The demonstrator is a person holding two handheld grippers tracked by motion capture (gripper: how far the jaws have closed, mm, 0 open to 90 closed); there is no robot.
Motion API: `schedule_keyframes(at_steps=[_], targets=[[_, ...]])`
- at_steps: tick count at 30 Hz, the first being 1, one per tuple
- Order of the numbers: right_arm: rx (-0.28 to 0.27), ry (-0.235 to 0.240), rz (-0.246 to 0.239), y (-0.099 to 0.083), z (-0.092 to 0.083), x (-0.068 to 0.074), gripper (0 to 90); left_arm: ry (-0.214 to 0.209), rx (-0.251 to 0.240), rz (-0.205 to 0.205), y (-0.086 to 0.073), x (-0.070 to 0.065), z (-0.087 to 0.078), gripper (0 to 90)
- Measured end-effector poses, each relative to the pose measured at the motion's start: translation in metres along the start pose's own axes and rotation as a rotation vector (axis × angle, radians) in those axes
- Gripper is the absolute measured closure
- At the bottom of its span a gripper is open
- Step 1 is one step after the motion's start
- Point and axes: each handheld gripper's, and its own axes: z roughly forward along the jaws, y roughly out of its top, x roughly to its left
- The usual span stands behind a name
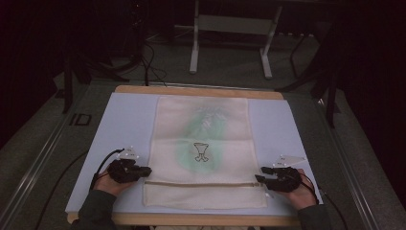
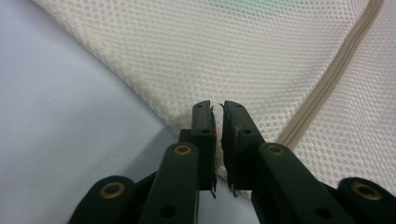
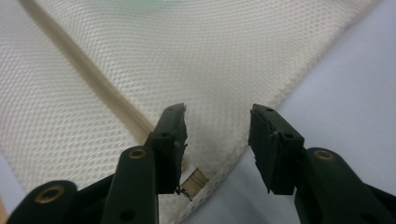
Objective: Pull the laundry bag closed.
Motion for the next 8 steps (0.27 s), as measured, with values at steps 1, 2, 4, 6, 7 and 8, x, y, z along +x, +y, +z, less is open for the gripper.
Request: schedule_keyframes(at_steps=[1,2,4,6,7,8], targets=[[0.001,-0.008,0.021,-0.0016,0.0012,-0.0019,54.1,0.010,-0.008,-0.005,-0.0010,0.0012,-0.0014,82.0],[-0.002,-0.011,0.027,-0.0021,0.0017,-0.0026,53.4,0.017,-0.012,-0.011,-0.0015,0.0018,-0.0024,81.6],[-0.003,-0.020,0.036,-0.0033,0.0024,-0.0045,52.5,0.025,-0.015,-0.014,-0.0019,0.0022,-0.0032,80.5],[-0.009,-0.035,0.050,-0.0044,0.0026,-0.0062,52.2,0.049,-0.018,-0.023,-0.0030,0.0043,-0.0046,80.2],[-0.015,-0.046,0.057,-0.0051,0.0028,-0.0073,52.1,0.072,-0.027,-0.035,-0.0038,0.0058,-0.0061,80.2],[-0.015,-0.046,0.057,-0.0051,0.0028,-0.0073,52.1,0.072,-0.027,-0.035,-0.0038,0.0058,-0.0061,78.6]])
